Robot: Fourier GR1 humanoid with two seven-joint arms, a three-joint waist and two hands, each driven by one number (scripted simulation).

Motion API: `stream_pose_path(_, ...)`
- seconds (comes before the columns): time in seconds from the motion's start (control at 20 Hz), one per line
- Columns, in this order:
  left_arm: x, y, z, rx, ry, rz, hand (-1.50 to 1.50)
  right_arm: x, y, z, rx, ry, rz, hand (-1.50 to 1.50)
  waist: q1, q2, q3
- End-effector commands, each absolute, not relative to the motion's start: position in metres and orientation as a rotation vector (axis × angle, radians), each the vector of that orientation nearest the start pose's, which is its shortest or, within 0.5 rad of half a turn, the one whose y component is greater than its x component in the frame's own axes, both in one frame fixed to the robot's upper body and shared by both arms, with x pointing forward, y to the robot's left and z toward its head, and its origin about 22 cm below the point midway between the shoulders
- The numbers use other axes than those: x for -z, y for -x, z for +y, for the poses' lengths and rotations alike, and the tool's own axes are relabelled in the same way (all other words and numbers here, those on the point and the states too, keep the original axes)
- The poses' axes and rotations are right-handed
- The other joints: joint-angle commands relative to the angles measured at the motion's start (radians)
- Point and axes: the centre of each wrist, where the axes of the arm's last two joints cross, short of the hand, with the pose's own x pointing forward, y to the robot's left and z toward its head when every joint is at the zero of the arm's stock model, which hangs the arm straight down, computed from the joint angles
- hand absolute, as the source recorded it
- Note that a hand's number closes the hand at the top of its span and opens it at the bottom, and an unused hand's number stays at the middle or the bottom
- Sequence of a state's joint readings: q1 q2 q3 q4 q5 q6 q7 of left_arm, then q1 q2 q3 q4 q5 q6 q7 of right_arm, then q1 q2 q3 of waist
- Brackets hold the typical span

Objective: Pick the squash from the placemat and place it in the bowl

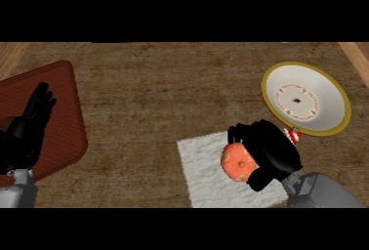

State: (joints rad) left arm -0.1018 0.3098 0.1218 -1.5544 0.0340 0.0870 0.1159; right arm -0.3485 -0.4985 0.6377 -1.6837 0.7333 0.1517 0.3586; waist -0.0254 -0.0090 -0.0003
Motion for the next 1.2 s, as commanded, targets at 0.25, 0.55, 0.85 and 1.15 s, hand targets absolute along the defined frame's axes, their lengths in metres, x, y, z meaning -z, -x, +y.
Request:
stream_pose_path(0.25, -0.056, -0.267, 0.326, 0.042, -0.350, -1.562, 0.00, -0.177, -0.229, -0.211, -1.012, 0.927, -1.768, 1.50, -0.003, 0.002, 0.000)
stream_pose_path(0.55, -0.063, -0.269, 0.315, 0.065, -0.344, -1.571, 0.00, -0.225, -0.233, -0.260, -0.875, 0.936, -1.756, 1.50, 0.019, 0.007, 0.001)
stream_pose_path(0.85, -0.054, -0.269, 0.295, 0.066, -0.334, -1.572, 0.00, -0.201, -0.279, -0.291, -0.795, 0.873, -1.721, 1.50, 0.034, 0.011, 0.001)
stream_pose_path(1.15, -0.050, -0.266, 0.317, 0.067, -0.324, -1.587, 0.00, -0.175, -0.319, -0.330, -0.794, 0.819, -1.692, 1.50, 0.038, 0.012, 0.001)
